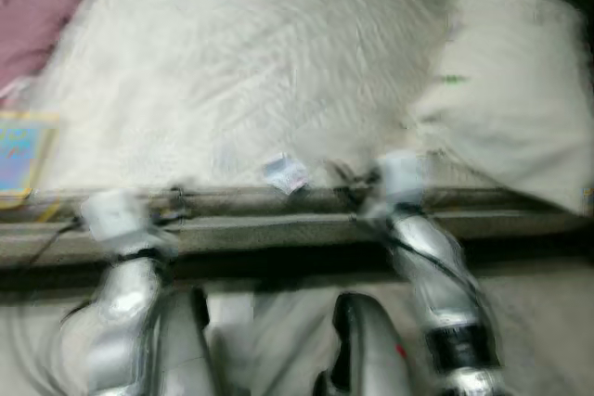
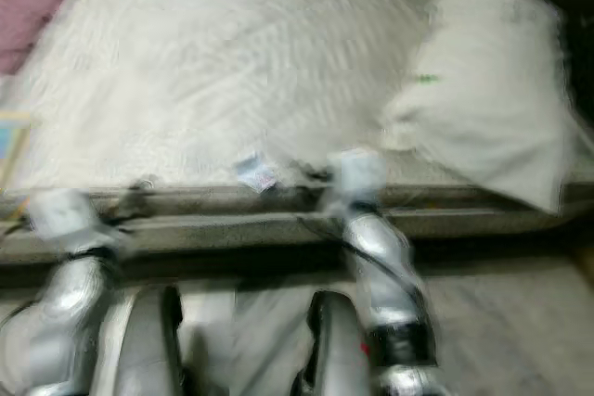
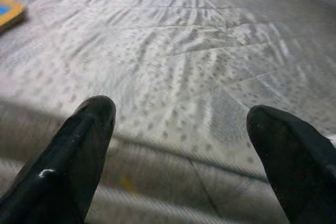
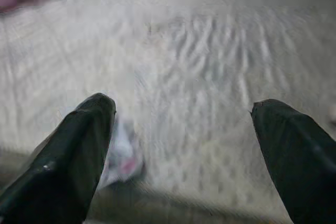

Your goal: Clean up the room

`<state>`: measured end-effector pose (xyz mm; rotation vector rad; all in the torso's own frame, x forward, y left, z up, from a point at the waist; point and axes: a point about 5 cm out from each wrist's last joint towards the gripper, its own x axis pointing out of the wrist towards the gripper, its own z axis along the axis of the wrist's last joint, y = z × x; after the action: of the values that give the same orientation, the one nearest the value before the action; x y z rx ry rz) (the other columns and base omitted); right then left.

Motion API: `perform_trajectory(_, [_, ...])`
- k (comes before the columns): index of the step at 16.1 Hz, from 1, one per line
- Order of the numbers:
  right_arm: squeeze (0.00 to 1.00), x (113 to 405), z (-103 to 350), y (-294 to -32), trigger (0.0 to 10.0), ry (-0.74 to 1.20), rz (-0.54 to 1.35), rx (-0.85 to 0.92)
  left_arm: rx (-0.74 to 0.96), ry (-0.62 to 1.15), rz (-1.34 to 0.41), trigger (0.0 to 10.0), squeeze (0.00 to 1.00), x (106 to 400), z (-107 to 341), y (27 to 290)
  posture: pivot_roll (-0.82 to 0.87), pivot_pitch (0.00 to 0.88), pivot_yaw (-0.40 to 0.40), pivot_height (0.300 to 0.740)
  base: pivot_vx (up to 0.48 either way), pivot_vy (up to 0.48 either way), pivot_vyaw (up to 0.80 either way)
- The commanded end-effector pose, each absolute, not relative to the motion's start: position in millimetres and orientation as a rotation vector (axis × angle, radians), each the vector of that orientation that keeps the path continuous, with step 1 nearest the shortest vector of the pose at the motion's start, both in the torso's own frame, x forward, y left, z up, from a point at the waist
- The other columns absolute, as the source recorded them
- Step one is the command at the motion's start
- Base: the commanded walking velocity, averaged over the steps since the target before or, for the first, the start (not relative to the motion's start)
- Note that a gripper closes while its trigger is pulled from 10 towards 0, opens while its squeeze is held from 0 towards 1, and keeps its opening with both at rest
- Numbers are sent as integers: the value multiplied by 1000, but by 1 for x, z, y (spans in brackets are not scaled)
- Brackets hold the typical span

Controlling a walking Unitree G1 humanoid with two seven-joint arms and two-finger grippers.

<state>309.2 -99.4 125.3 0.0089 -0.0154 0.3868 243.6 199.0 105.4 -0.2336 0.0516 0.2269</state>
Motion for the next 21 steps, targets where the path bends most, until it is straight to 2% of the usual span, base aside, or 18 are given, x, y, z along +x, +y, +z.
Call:
perform_trajectory(1, [0,308,117,-121,10000,18,332,-18,-271,45,169,10000,0,248,108,182,26,115,-87,501,360,0,0])
perform_trajectory(6, [0,308,113,-118,10000,51,366,-14,-265,76,188,10000,0,247,105,183,34,107,-88,501,0,0,579])
perform_trajectory(10, [0,312,105,-112,10000,128,467,-31,-254,92,197,10000,0,244,103,183,51,114,-92,501,0,0,0])
perform_trajectory(12, [0,313,104,-108,10000,114,551,-92,-249,100,193,10000,0,240,103,183,67,126,-97,486,0,0,0])
perform_trajectory(15, [0,316,102,-105,10000,124,575,-95,-244,107,208,10000,0,233,104,185,98,147,-103,458,0,0,0])
perform_trajectory(19, [0,317,101,-85,10000,145,746,-105,-226,112,234,10000,0,224,107,190,143,171,-98,458,0,0,0])
perform_trajectory(20, [0,317,101,-73,10000,148,844,-105,-213,107,233,10000,0,221,111,191,166,188,-95,458,0,0,0])
perform_trajectory(21, [0,321,104,-65,10000,132,860,-91,-207,105,236,10000,0,220,113,191,166,188,-95,458,0,0,0])
